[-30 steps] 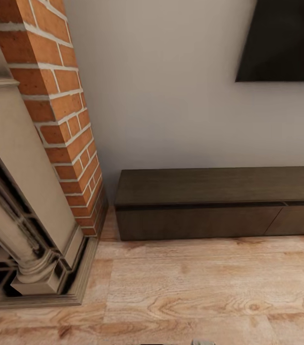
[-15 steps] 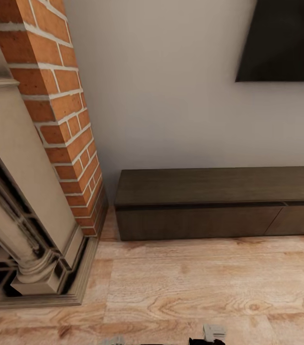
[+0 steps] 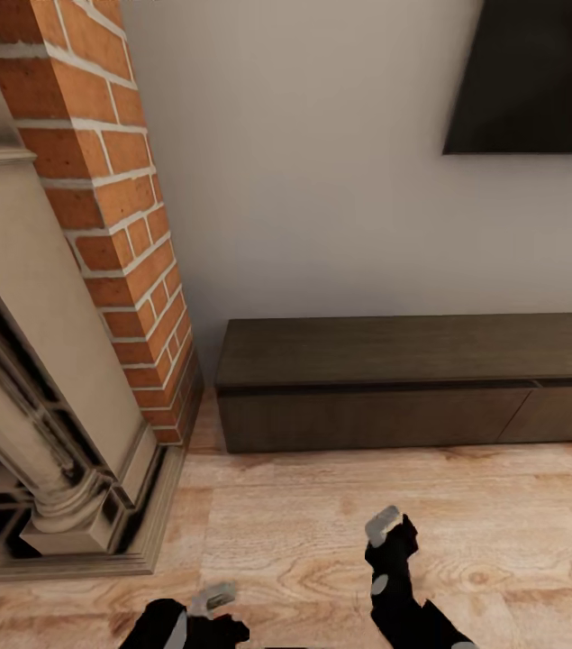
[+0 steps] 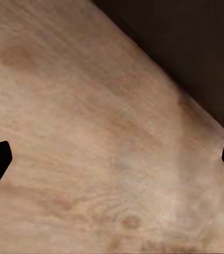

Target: Place each of the two pumpkins and all three candles from the living room inside a cabinet in the living room (use any cabinet), then make sure every cabinet is closed, and position the cauldron so it is next to a table in the living room.

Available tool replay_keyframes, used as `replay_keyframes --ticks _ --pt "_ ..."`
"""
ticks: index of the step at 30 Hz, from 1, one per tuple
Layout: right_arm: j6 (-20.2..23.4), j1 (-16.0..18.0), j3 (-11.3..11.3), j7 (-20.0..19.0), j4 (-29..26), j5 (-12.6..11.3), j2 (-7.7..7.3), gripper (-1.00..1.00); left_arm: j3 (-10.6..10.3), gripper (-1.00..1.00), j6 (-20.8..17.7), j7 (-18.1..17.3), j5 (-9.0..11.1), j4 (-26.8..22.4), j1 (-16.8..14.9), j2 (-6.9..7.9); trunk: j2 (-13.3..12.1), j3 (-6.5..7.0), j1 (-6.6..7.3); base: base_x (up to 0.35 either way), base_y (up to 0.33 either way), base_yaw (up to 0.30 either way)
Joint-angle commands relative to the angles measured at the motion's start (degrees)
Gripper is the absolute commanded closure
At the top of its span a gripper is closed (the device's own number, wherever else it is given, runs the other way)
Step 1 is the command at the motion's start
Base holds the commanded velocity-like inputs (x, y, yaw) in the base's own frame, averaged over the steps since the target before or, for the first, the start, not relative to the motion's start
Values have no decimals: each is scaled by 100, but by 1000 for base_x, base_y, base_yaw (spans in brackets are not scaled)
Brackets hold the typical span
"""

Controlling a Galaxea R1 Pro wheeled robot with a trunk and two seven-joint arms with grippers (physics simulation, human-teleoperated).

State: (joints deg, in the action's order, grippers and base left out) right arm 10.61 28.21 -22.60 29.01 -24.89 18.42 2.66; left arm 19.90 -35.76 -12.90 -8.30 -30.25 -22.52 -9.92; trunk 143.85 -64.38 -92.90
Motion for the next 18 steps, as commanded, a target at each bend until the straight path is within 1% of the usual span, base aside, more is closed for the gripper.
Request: replay_keyframes --ticks 1,4,5,10,15,18 --pt "82 3 -21 132 -709 458 5 -100 33 -100 -52 -77 -56 -2256 -3 -8 2 -4 2 0 0 0" --pt "100 1 -18 225 -533 616 10 -100 -12 -100 -78 -160 -52 -2255 -3 -8 2 -4 2 0 0 0" --pt "103 1 -13 263 -370 674 7 -100 -54 -100 -85 -182 -51 -2248 -5 -8 2 -4 2 0 0 0" --pt "102 0 2 319 -40 755 -13 -100 -163 -100 -94 -211 -43 -2229 -4 -8 2 -4 2 0 0 0" --pt "84 0 7 327 30 786 -27 -100 -195 -100 -97 -219 -41 -2219 -5 -8 2 -4 2 0 0 0" --pt "-45 6 -3 331 17 808 -26 -100 -201 -100 -97 -220 -41 -2216 -5 -8 2 -4 2 0 0 0"
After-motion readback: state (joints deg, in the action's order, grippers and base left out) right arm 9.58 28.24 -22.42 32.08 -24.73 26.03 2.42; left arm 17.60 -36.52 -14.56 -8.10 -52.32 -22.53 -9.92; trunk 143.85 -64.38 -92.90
